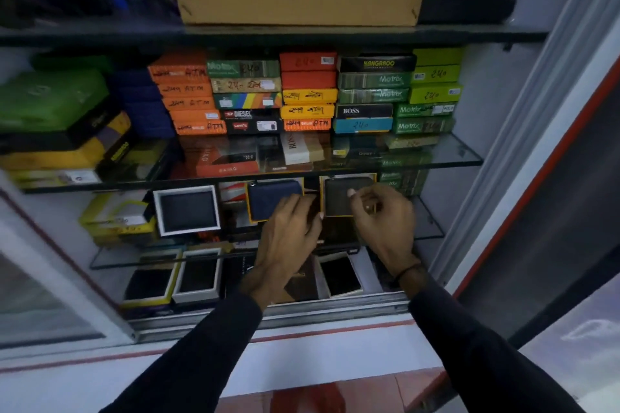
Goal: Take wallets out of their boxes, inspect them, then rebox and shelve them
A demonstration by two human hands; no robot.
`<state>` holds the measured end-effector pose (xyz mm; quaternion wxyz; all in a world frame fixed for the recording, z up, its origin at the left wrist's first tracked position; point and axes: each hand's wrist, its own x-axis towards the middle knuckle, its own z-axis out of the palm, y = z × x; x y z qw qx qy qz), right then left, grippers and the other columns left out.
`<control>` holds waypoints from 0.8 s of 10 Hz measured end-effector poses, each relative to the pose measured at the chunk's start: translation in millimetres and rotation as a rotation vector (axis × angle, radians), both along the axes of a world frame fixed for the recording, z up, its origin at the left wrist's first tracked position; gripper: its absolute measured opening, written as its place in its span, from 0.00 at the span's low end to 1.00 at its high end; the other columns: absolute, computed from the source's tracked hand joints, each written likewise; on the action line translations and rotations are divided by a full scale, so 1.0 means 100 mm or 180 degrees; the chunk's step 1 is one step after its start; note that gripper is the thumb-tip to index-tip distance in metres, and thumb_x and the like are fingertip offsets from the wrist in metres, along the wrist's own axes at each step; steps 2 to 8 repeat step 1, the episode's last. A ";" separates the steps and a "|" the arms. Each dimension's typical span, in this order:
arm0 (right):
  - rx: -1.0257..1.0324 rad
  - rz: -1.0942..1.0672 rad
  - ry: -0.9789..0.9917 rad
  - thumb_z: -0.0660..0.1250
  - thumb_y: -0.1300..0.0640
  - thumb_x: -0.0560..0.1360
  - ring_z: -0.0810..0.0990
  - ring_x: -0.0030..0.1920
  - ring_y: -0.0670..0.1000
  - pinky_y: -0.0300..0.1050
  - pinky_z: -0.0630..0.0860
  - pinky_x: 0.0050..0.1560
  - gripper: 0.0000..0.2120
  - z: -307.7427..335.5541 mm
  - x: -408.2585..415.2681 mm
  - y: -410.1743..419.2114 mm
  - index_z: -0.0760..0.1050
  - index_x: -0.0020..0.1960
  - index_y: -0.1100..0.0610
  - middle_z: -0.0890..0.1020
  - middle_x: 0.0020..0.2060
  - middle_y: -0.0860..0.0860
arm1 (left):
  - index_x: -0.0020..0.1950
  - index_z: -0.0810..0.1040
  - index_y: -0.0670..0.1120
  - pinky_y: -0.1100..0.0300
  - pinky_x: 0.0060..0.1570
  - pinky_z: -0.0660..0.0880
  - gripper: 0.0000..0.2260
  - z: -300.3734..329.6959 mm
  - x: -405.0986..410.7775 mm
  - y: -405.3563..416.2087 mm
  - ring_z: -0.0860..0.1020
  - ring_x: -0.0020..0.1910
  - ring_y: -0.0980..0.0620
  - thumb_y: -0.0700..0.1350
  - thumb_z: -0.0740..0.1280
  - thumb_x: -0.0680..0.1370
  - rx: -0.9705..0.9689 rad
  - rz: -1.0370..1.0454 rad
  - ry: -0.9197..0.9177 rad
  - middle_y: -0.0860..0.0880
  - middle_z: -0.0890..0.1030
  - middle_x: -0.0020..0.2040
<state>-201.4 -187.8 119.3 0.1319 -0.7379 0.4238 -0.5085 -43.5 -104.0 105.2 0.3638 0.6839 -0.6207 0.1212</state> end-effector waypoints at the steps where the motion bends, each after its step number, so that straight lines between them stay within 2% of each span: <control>1: -0.1085 0.0090 0.0178 0.67 0.47 0.77 0.79 0.40 0.51 0.50 0.75 0.37 0.14 0.52 0.02 0.22 0.80 0.39 0.55 0.82 0.37 0.50 | 0.61 0.80 0.42 0.47 0.51 0.76 0.16 0.53 0.17 0.31 0.76 0.55 0.44 0.50 0.66 0.78 -0.0482 0.0024 -0.0852 0.43 0.81 0.56; 8: -0.1085 0.0090 0.0178 0.67 0.47 0.77 0.79 0.40 0.51 0.50 0.75 0.37 0.14 0.52 0.02 0.22 0.80 0.39 0.55 0.82 0.37 0.50 | 0.61 0.80 0.42 0.47 0.51 0.76 0.16 0.53 0.17 0.31 0.76 0.55 0.44 0.50 0.66 0.78 -0.0482 0.0024 -0.0852 0.43 0.81 0.56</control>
